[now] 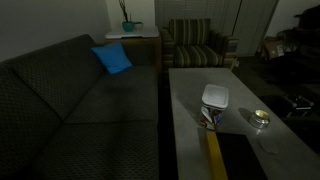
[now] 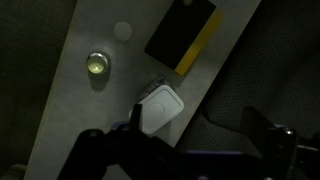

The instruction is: Open the lid on the transparent bowl

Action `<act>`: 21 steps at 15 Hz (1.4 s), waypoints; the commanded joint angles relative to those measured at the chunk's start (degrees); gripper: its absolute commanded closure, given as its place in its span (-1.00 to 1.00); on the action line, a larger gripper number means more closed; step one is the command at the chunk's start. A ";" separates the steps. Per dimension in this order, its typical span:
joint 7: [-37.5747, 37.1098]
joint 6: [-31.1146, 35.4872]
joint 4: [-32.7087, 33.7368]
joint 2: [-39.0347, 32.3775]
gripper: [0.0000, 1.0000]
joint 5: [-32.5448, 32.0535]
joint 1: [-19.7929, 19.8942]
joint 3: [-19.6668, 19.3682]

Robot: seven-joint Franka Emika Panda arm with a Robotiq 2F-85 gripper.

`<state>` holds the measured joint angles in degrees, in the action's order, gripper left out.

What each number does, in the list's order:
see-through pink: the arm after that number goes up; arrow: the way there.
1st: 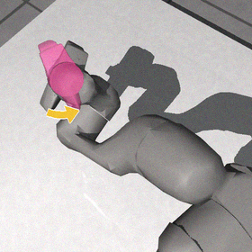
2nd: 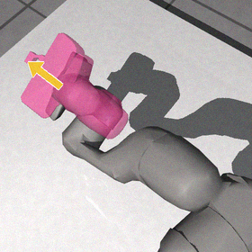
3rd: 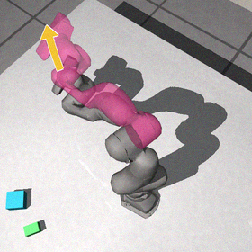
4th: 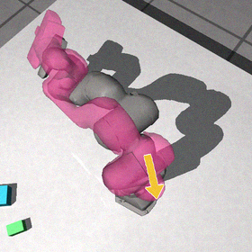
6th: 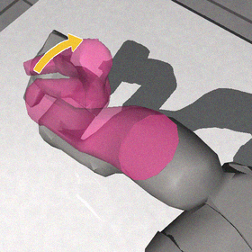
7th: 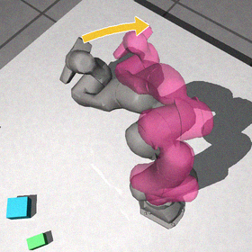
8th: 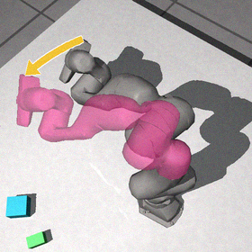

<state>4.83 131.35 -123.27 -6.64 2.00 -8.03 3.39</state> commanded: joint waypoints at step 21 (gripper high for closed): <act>-2.15 8.12 23.26 -30.52 -1.00 -5.52 -0.97 0.50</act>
<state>2.43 138.52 -103.54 -32.30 -2.38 -9.25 3.59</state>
